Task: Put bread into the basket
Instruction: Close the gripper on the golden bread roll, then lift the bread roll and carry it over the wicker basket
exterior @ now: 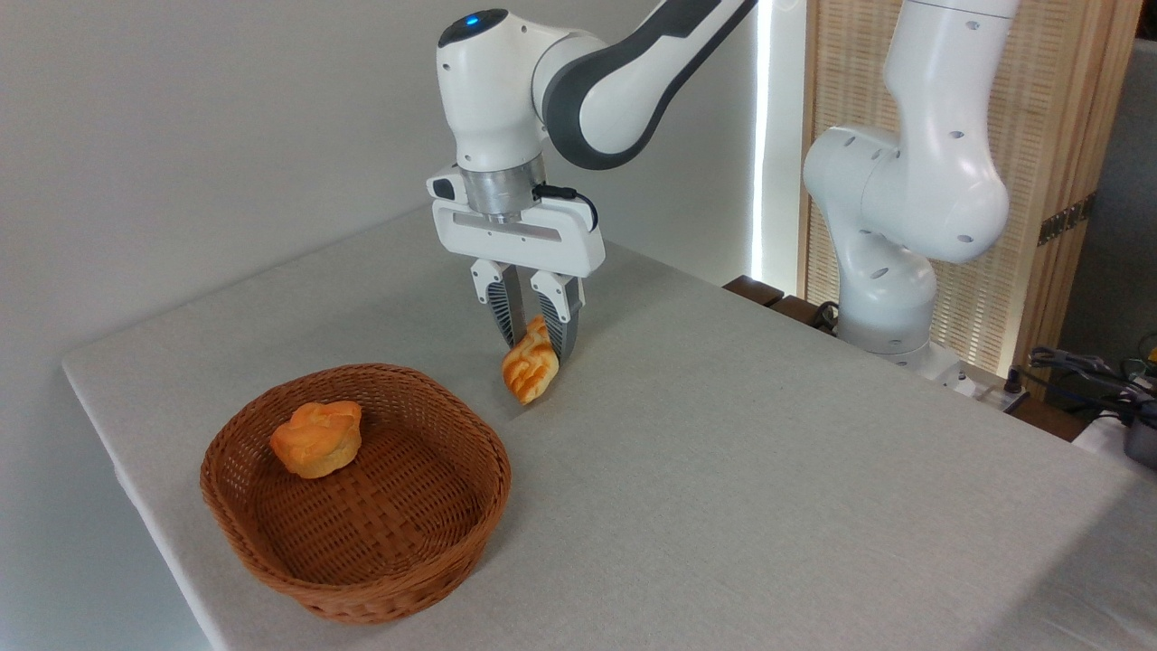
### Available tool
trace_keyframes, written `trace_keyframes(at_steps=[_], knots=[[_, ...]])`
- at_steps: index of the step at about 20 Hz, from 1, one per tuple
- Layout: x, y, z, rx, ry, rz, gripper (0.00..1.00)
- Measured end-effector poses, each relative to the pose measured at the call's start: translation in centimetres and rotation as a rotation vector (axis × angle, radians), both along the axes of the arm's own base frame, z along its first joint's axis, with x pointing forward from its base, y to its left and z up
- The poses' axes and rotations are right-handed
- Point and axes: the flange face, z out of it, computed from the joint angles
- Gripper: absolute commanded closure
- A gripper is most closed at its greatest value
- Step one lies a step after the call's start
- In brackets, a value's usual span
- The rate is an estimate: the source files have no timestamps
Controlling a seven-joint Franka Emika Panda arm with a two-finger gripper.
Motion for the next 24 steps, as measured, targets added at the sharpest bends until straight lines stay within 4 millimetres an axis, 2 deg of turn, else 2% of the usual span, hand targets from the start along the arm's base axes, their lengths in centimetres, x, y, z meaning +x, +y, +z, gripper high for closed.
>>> trace_keyframes(at_steps=[5,7,9,12,14,18,20,22,24], knots=[[0.0,0.0,0.1,-0.002,-0.002,-0.038,0.73],[0.2,-0.2,0.6,-0.007,-0.012,-0.103,0.73],[1.0,-0.3,2.3,-0.02,-0.037,-0.163,0.73],[3.2,0.3,6.6,-0.029,-0.11,-0.233,0.68],[4.8,1.6,9.2,0.021,-0.171,-0.292,0.67],[9.4,6.3,12.6,0.098,-0.244,-0.389,0.67],[11.7,8.7,13.0,0.107,-0.246,-0.454,0.66],[13.8,10.3,12.4,0.114,-0.257,-0.525,0.6],[15.8,10.7,10.8,0.118,-0.291,-0.564,0.47]])
